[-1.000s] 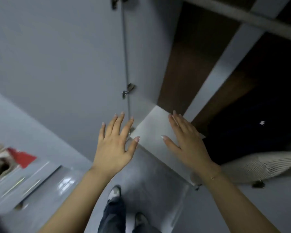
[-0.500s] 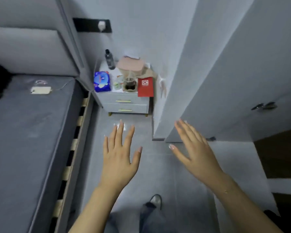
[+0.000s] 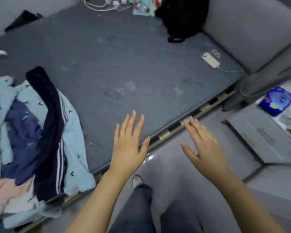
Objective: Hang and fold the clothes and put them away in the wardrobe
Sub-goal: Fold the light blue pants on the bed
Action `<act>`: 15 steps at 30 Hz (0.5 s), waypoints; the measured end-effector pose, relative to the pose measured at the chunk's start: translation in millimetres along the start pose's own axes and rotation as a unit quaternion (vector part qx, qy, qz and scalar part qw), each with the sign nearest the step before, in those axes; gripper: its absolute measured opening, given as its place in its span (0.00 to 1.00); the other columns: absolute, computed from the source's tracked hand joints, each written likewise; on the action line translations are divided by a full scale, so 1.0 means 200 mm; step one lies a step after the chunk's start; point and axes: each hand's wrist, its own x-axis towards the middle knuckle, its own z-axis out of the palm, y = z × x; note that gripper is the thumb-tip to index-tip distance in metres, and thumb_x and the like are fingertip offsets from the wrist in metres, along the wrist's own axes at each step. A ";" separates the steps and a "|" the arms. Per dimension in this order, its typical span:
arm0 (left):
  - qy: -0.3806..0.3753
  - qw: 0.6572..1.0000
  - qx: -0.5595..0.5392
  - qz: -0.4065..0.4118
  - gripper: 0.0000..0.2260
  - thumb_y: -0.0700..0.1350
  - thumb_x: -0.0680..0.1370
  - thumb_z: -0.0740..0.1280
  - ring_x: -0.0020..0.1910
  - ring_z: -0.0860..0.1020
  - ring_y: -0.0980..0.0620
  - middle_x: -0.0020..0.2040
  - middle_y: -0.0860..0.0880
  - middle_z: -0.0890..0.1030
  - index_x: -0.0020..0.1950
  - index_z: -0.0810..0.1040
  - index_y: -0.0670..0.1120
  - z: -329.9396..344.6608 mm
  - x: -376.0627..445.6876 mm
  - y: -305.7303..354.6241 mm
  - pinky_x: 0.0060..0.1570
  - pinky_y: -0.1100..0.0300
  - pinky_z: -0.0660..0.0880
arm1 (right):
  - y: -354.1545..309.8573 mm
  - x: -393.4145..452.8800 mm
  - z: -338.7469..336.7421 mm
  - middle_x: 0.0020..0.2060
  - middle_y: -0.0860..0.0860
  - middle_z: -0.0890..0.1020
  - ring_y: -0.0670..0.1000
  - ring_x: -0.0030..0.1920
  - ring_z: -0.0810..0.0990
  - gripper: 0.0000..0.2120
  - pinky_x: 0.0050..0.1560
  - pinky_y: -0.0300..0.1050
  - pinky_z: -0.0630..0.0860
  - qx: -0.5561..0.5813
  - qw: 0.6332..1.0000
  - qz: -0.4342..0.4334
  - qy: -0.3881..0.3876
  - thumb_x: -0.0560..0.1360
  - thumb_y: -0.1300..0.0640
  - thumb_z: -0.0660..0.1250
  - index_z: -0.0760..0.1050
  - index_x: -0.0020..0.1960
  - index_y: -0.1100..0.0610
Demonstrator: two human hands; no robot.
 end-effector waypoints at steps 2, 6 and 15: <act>0.023 0.998 0.008 -0.050 0.28 0.56 0.82 0.54 0.79 0.45 0.51 0.81 0.51 0.47 0.80 0.51 0.52 -0.09 0.06 -0.27 0.77 0.47 0.44 | -0.17 0.26 0.12 0.78 0.49 0.57 0.48 0.77 0.55 0.30 0.75 0.47 0.55 0.004 0.998 -0.047 -0.030 0.80 0.44 0.57 0.57 0.78 0.53; 0.043 0.987 0.001 -0.154 0.28 0.53 0.82 0.59 0.79 0.48 0.48 0.80 0.49 0.48 0.80 0.54 0.50 -0.17 0.13 -0.67 0.76 0.44 0.49 | -0.44 0.69 0.34 0.78 0.49 0.56 0.50 0.78 0.55 0.29 0.75 0.47 0.55 -0.015 0.984 -0.138 -0.112 0.81 0.45 0.59 0.57 0.78 0.53; 0.119 0.931 -0.013 -0.345 0.26 0.46 0.78 0.67 0.74 0.64 0.37 0.76 0.40 0.62 0.74 0.67 0.42 -0.08 0.13 -1.30 0.66 0.36 0.66 | -0.83 1.42 0.88 0.78 0.49 0.55 0.50 0.77 0.56 0.28 0.76 0.45 0.54 -0.044 0.921 -0.295 -0.252 0.82 0.45 0.56 0.56 0.78 0.52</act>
